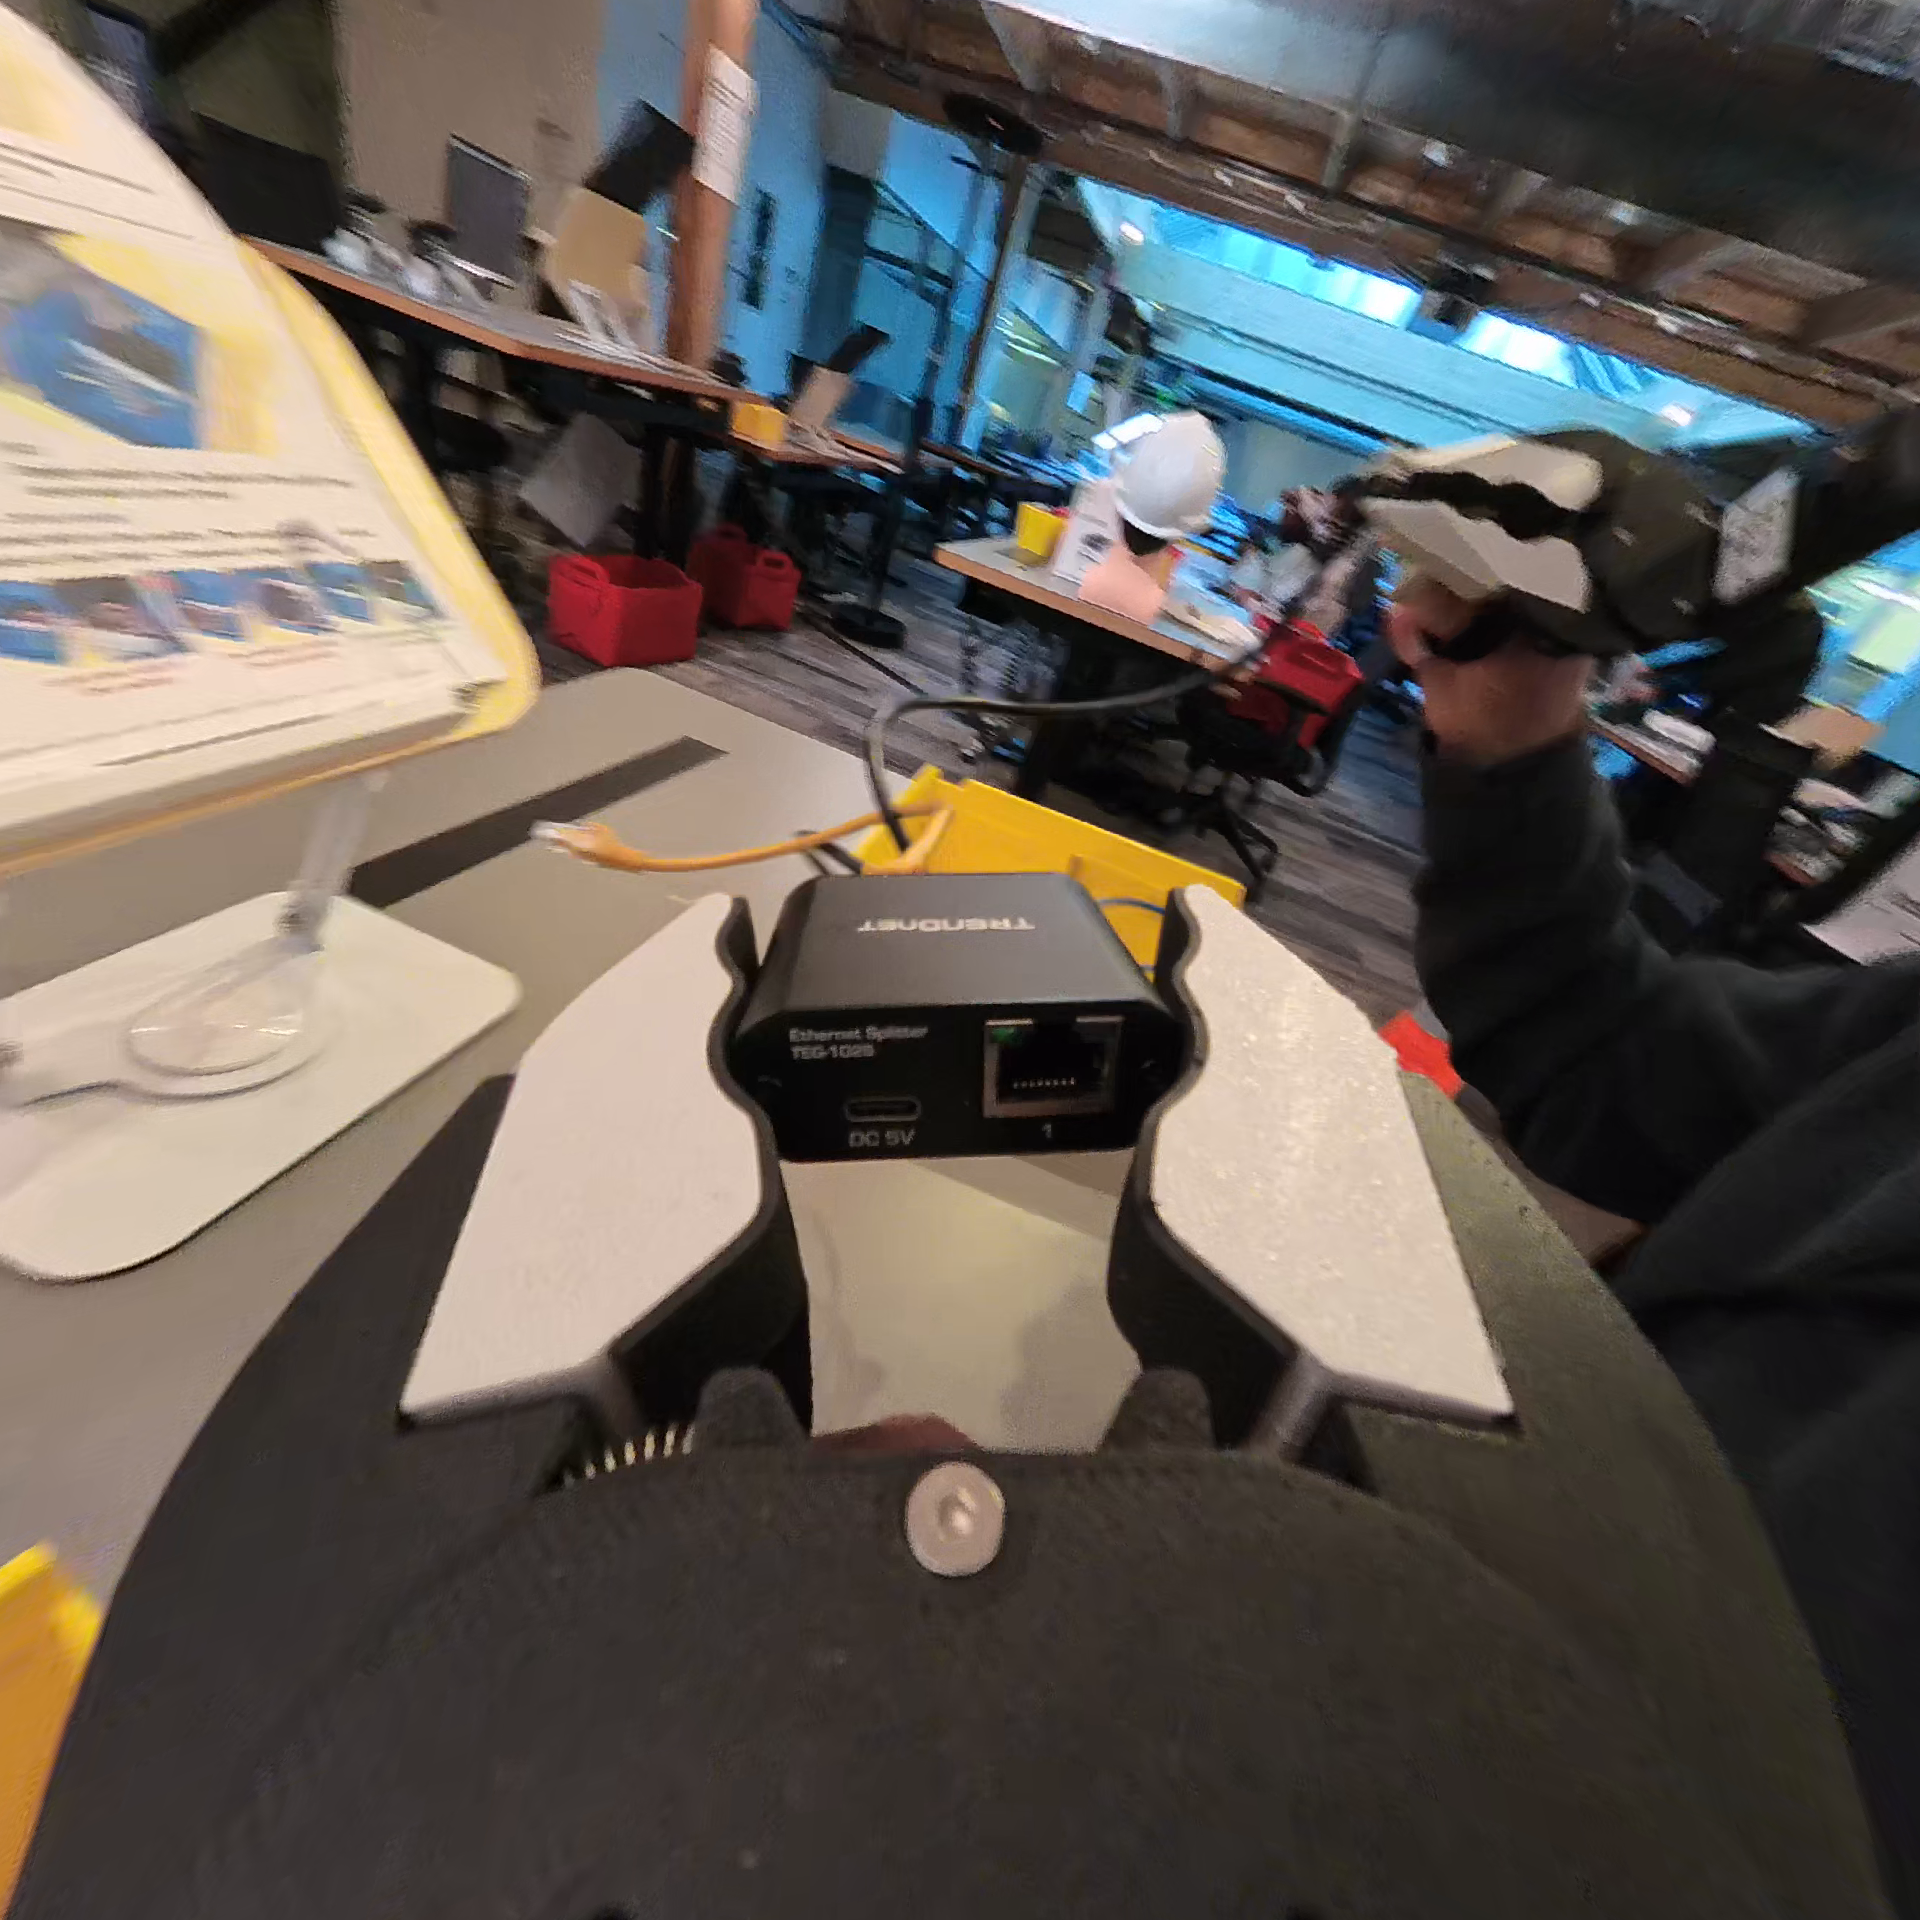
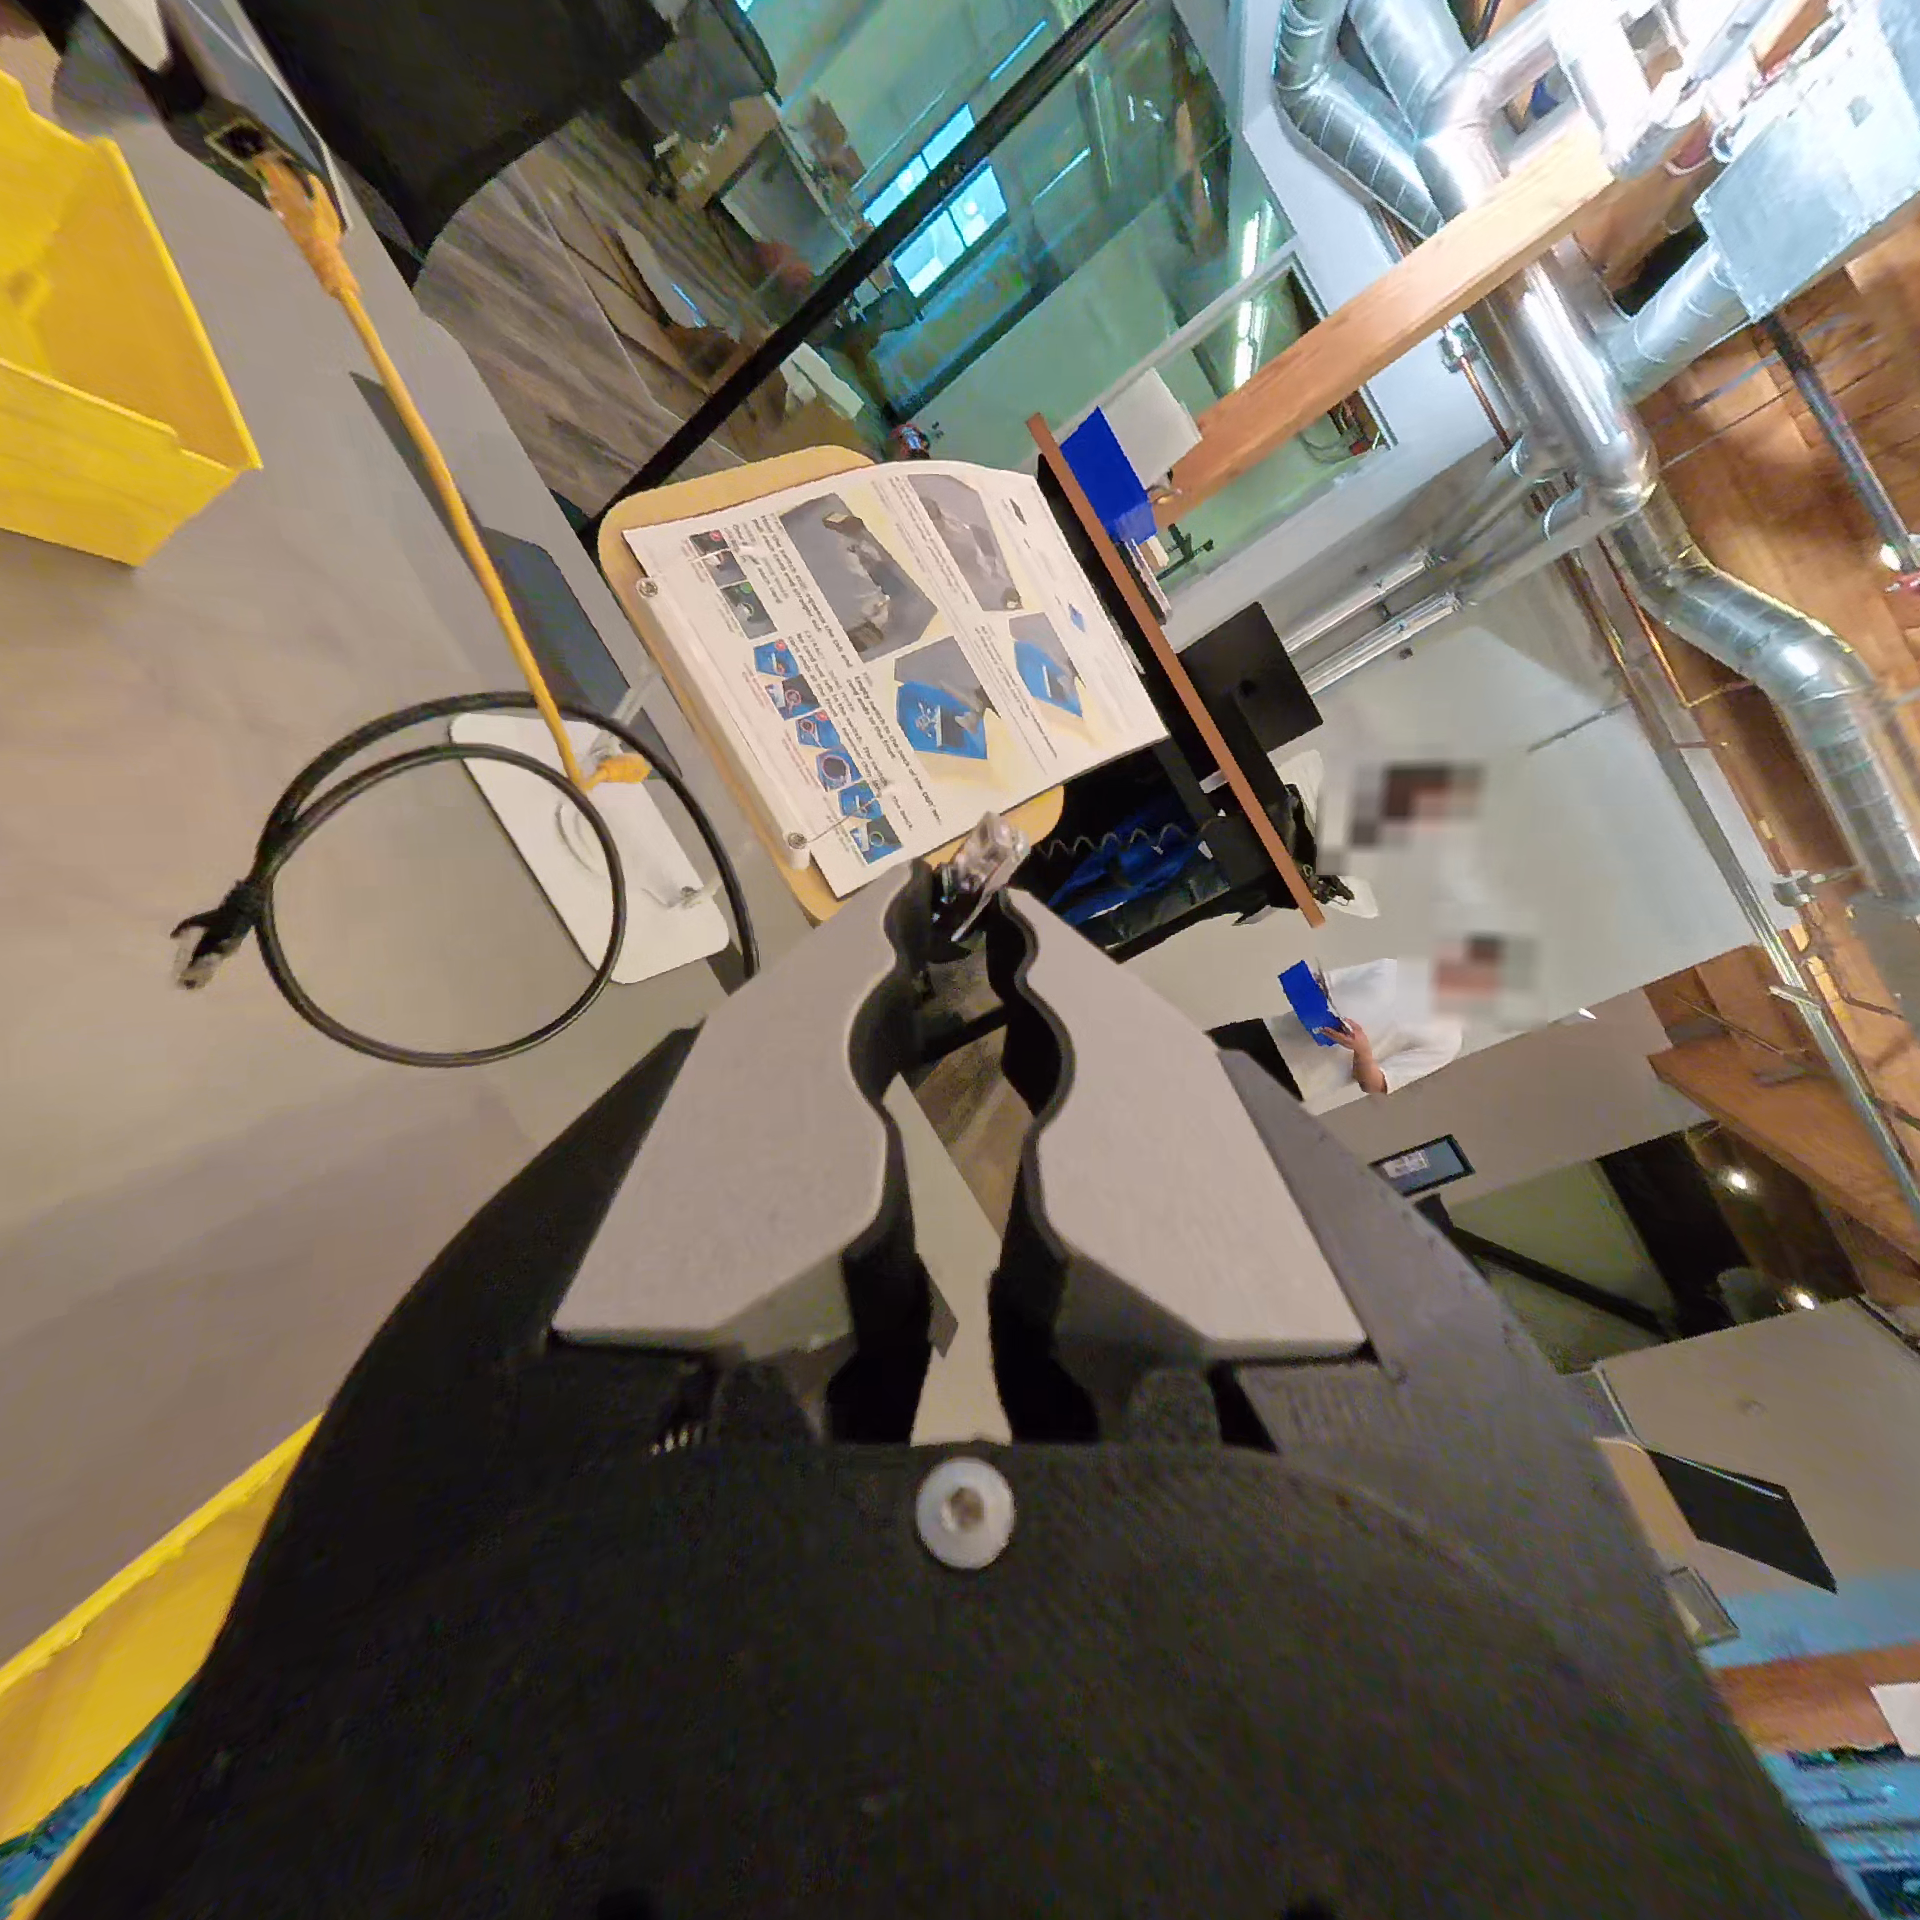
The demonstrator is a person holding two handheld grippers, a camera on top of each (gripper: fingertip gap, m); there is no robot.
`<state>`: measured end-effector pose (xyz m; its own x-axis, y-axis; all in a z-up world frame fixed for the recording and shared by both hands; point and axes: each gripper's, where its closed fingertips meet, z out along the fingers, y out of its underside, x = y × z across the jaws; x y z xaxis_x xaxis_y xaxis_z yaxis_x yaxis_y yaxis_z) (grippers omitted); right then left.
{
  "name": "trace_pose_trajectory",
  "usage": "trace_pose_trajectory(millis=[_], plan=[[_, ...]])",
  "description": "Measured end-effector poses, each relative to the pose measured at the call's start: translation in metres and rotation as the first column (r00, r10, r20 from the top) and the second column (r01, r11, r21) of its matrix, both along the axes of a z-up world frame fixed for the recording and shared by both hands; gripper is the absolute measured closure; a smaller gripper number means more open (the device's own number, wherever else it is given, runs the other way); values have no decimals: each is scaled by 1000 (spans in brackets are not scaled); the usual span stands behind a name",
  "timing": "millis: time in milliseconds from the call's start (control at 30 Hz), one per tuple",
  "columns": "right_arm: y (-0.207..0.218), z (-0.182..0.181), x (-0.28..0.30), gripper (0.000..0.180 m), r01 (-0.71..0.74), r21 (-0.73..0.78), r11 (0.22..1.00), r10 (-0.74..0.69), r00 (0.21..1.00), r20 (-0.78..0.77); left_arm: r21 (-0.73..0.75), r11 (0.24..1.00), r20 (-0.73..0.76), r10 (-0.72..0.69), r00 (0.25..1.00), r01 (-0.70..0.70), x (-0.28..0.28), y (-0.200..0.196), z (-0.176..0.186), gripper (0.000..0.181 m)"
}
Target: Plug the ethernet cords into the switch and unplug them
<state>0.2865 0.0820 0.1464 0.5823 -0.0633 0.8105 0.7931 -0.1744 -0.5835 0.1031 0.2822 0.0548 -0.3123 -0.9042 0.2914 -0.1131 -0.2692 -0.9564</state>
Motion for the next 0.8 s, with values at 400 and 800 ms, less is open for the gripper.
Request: trace_pose_trajectory(millis=[400, 800], plan=[[118, -86, -74, 171, -258, -247, 934, 246, 966, -79, 21, 915, -43, -401, 915, 402, 16, -141, -28, 107], [88, -24, -20, 171, -86, -105, 991, 80, 995, -63, 128, 886, -51, -443, 895, 446, -2, -130, -20, 107]])
